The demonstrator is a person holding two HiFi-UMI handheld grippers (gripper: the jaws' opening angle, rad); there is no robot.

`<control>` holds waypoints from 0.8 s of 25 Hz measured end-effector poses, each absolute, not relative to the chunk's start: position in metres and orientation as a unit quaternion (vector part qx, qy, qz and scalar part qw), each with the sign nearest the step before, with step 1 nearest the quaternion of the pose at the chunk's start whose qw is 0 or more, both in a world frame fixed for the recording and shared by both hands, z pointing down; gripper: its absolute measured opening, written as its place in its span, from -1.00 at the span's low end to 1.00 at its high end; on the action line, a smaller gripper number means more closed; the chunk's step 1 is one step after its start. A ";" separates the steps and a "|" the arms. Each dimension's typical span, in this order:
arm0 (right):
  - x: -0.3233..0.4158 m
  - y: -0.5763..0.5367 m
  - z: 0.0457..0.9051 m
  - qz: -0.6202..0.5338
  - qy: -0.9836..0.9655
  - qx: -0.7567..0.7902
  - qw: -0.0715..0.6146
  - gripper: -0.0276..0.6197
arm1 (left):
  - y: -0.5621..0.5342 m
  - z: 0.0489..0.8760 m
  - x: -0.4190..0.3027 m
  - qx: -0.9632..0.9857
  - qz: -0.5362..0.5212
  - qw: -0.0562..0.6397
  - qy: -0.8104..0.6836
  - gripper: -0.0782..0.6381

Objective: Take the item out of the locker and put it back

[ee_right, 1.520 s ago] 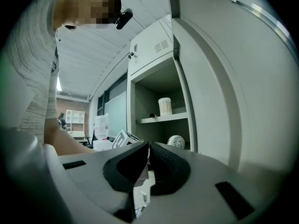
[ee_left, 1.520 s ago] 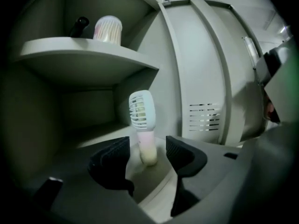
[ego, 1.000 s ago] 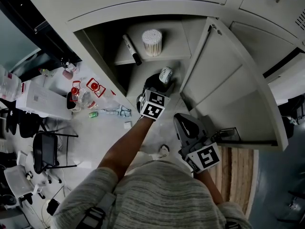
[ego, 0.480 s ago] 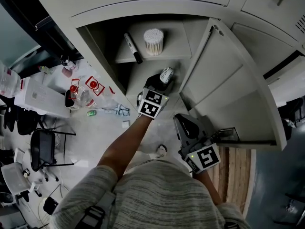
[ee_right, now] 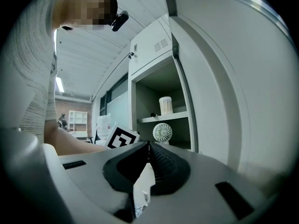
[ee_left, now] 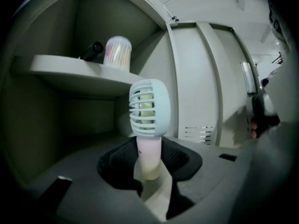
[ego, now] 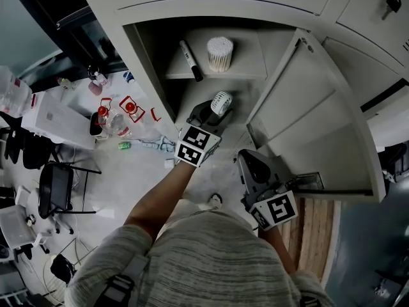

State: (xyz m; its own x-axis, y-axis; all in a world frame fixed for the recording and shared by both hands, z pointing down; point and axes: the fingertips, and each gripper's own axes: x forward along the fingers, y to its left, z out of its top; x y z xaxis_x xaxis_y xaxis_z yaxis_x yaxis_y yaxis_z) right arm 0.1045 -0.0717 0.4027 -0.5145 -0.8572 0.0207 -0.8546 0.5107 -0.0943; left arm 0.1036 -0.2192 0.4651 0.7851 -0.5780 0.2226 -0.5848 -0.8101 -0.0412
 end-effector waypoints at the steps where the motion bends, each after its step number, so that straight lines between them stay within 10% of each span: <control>1: 0.104 -0.072 0.402 -0.047 0.869 -0.492 0.016 -0.83 | -0.215 0.459 0.099 0.945 0.108 0.017 -0.308 -0.37; 20: 0.096 -0.079 0.390 -0.025 0.878 -0.478 0.022 -0.83 | -0.126 0.383 0.041 0.952 0.075 0.014 -0.296 -0.37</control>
